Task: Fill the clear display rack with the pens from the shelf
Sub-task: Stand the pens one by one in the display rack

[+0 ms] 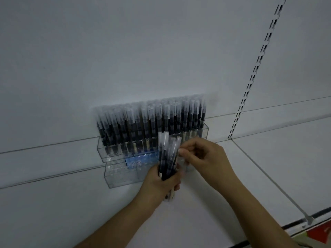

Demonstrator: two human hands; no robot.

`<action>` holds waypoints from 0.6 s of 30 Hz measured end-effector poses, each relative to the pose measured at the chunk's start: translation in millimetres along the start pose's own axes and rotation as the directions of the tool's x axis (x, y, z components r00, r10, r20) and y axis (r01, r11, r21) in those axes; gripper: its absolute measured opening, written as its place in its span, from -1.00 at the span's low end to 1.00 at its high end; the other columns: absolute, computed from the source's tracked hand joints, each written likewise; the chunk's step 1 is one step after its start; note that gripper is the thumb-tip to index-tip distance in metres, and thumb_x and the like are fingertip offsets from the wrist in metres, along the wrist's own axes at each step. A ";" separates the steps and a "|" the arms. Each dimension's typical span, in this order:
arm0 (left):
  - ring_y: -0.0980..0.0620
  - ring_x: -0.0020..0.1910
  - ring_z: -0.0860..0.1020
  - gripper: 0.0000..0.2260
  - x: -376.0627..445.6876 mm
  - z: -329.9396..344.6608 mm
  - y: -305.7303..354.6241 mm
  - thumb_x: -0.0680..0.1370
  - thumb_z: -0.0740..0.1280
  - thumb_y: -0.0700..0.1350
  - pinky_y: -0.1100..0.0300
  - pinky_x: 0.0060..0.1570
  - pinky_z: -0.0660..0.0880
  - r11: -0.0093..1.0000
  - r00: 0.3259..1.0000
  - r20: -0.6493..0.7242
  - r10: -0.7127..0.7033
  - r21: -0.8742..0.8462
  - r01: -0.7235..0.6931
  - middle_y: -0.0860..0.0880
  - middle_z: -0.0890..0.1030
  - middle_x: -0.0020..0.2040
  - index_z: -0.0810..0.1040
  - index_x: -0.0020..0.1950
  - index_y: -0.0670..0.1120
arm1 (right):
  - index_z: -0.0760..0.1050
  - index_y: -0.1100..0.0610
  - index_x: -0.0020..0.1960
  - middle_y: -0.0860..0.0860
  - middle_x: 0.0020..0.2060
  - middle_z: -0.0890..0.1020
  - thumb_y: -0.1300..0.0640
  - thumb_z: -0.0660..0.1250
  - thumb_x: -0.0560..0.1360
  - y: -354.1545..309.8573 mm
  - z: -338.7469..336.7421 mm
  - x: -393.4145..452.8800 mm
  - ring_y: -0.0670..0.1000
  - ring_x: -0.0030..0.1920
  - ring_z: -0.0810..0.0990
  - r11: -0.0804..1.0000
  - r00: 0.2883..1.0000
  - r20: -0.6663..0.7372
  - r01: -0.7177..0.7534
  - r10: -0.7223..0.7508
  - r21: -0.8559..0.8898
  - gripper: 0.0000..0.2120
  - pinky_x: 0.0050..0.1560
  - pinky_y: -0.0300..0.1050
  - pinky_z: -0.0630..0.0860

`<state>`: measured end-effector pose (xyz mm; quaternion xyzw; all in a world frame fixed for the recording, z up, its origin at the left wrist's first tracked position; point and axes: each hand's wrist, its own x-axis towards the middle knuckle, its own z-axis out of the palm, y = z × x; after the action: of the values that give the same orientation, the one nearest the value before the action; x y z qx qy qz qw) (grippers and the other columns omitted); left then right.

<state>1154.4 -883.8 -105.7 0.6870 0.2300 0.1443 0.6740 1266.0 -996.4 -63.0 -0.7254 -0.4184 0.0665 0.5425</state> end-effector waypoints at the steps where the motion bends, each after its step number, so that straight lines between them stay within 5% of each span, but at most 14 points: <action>1: 0.10 -0.45 0.53 -0.89 -2.0 -4.8 0.6 0.52 0.41 -0.16 0.21 -0.43 0.45 1.000 1.000 -0.002 0.003 -0.014 -0.003 -0.02 0.56 -0.40 0.54 -0.08 -0.18 | 0.63 0.01 -0.11 -0.14 -0.28 0.66 0.06 0.47 0.45 -1.5 2.4 2.1 -0.12 -0.27 0.64 1.000 1.000 0.020 -0.005 0.004 0.026 -0.95 -0.19 -0.31 0.55; 11: 0.11 -0.49 0.51 -0.85 -40.4 -81.8 -8.5 0.47 0.47 -0.15 0.26 -0.49 0.44 0.995 0.986 -0.164 0.039 0.097 -0.024 0.01 0.56 -0.46 0.52 -0.19 -0.15 | 0.53 0.05 0.01 -0.13 -0.15 0.63 0.16 0.53 0.42 -34.7 87.0 11.4 -0.06 -0.19 0.62 0.947 0.978 0.207 -0.053 -0.015 0.316 -0.76 -0.12 -0.25 0.56; 18: 0.18 -0.57 0.45 -0.82 -50.7 -124.9 -14.0 0.48 0.46 -0.18 0.33 -0.52 0.40 0.984 0.971 -0.215 0.108 0.162 -0.073 0.06 0.52 -0.52 0.49 -0.26 -0.11 | 0.54 -0.04 0.11 -0.16 -0.12 0.61 -0.05 0.43 0.46 -57.5 127.3 16.7 -0.10 -0.18 0.61 0.975 0.975 0.201 0.052 -0.097 0.218 -0.75 -0.15 -0.26 0.58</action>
<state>1046.0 -802.5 -107.7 0.7260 0.2828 0.2330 0.5820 1175.8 -888.5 -59.8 -0.6361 -0.4910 0.1665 0.5715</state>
